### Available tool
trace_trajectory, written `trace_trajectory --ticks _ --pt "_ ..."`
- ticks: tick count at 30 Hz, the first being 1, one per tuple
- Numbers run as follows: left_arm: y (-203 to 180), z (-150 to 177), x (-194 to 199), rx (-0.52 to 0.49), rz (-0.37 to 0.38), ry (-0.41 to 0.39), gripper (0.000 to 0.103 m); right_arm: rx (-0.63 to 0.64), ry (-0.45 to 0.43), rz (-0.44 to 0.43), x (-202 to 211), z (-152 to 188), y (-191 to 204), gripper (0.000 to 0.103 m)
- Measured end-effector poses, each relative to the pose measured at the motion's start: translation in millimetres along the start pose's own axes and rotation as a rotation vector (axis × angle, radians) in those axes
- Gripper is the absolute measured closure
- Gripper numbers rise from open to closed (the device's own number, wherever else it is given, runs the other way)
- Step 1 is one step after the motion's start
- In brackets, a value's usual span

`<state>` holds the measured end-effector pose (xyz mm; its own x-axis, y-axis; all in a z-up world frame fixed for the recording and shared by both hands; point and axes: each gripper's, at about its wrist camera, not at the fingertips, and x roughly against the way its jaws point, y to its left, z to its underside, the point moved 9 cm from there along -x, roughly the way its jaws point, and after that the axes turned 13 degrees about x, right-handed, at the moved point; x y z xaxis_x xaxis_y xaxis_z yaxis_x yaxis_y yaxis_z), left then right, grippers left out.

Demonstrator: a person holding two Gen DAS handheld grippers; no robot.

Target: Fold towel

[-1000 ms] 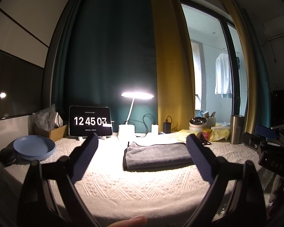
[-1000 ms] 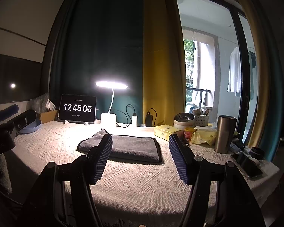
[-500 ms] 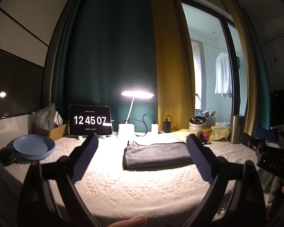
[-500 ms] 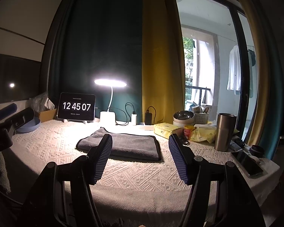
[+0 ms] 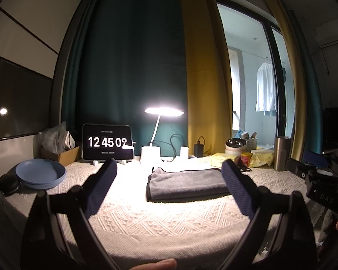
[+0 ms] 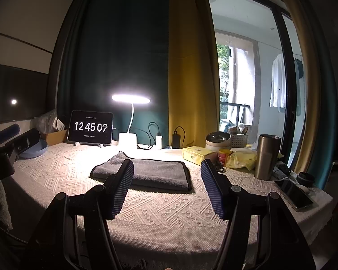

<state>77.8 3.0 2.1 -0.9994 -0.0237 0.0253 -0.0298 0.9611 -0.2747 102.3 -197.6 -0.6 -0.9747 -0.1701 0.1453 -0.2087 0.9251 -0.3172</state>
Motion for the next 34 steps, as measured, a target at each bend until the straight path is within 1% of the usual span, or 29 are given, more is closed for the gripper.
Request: trace_trajectory --ticks 19,24,34 --pt "0.5 0.3 0.2 0.002 -0.001 0.002 0.008 0.0 0.0 -0.001 -0.5 -0.3 -0.6 0.038" --pt "0.5 5.0 2.4 0.007 -0.009 0.005 0.008 0.0 -0.002 -0.001 -0.5 -0.6 -0.5 0.038" --pt "2.4 6.2 0.6 0.045 -0.006 0.027 0.008 0.002 -0.007 -0.001 -1.9 -2.3 3.8 0.038"
